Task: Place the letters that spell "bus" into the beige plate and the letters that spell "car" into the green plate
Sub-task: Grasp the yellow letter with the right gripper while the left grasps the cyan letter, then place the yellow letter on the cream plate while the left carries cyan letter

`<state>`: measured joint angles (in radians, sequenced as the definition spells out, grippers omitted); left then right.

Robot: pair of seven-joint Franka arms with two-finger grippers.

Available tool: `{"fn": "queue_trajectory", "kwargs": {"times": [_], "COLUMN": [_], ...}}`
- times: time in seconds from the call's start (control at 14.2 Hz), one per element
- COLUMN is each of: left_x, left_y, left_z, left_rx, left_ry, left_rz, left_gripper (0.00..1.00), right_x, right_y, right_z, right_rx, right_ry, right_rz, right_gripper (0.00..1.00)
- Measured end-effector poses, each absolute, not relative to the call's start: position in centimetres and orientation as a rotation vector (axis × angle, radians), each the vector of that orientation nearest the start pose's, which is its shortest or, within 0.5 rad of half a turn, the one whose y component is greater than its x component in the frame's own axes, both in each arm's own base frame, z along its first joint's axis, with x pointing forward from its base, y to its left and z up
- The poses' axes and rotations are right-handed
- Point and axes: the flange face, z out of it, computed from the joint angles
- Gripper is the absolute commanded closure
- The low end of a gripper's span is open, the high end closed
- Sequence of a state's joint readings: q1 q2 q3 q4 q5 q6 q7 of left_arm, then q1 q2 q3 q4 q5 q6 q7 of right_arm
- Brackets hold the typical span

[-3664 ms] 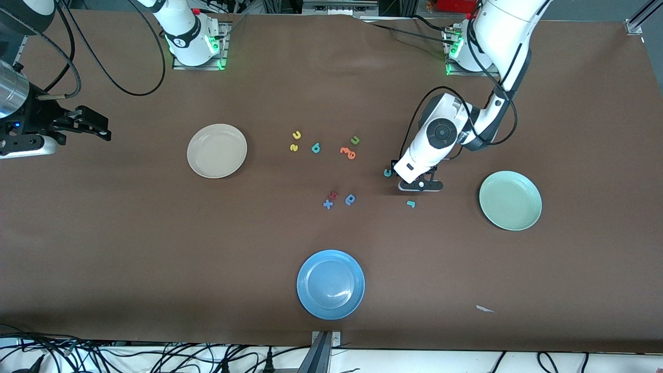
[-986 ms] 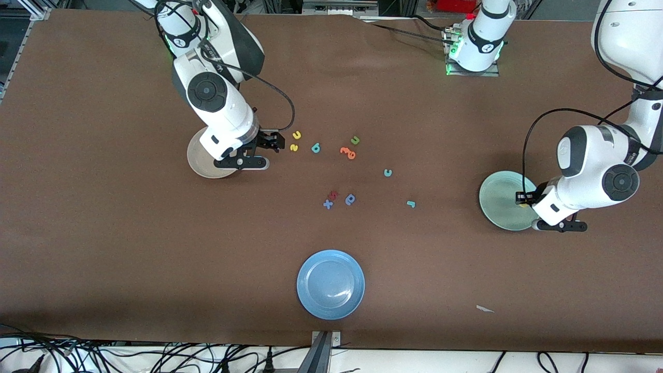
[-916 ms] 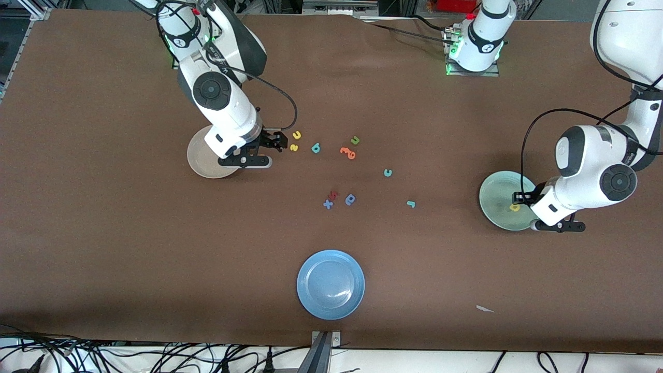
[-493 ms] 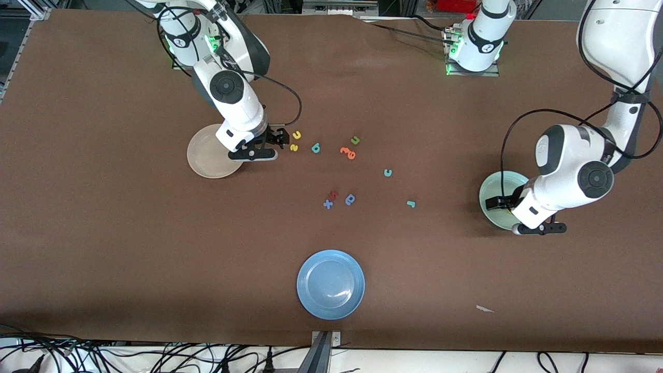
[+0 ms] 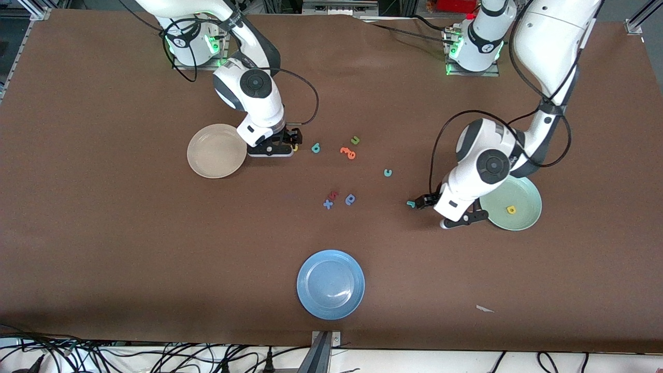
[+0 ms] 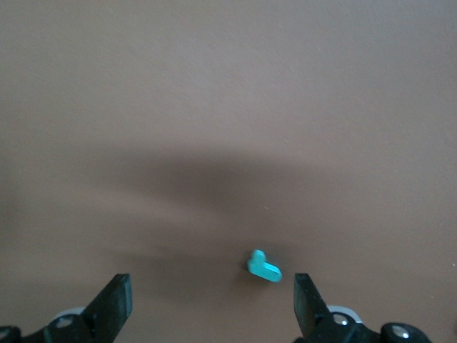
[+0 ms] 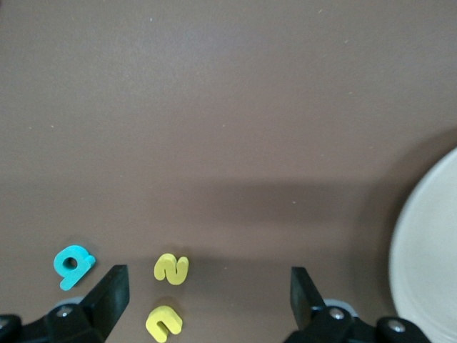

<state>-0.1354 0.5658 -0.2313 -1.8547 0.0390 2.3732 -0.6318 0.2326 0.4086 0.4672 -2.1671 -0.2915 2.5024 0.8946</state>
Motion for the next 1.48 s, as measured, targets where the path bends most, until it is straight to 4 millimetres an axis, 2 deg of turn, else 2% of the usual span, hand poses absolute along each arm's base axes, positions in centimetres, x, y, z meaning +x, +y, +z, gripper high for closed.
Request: {"fn": "queue_trajectory", "kwargs": {"times": [0.14,0.28,0.35,0.49,0.85,1.06,1.34,1.48], "left_x": [59.0,58.5,58.3,58.3,58.2,58.2,58.3,58.3], "left_y": [-24.3,-25.5,-25.6,-25.5,-25.4,-25.6,-25.5,-25.6], "left_z": [20.0,18.7,18.1,17.6,17.0,16.9,17.0,17.1], "left_rx": [-3.175,-3.179,-3.176,-3.172,-3.152,-3.156,-3.154,-3.149], "left_ry": [-0.459,-0.481,-0.49,-0.495,-0.436,-0.438,-0.441,-0.42], "left_rz": [0.139,0.135,0.142,0.151,0.134,0.122,0.115,0.103], "left_gripper": [0.03,0.09,0.17,0.25,0.33,0.47,0.51,0.52], "right_x": [42.7,42.1,41.9,41.6,40.0,39.8,39.8,39.7], "right_y": [36.9,37.3,37.6,38.0,39.0,39.0,39.1,39.2], "right_z": [20.7,19.4,18.9,18.4,16.6,16.2,16.4,16.5], "right_rx": [-3.118,-3.12,-3.119,-3.105,-3.126,-3.132,-3.13,-3.128], "right_ry": [0.015,0.035,0.045,0.071,0.049,0.022,0.013,0.011], "right_rz": [0.002,-0.019,-0.025,-0.034,-0.085,-0.091,-0.1,-0.102], "right_gripper": [0.0,0.01,0.01,0.01,0.02,0.13,0.34,0.41]}}
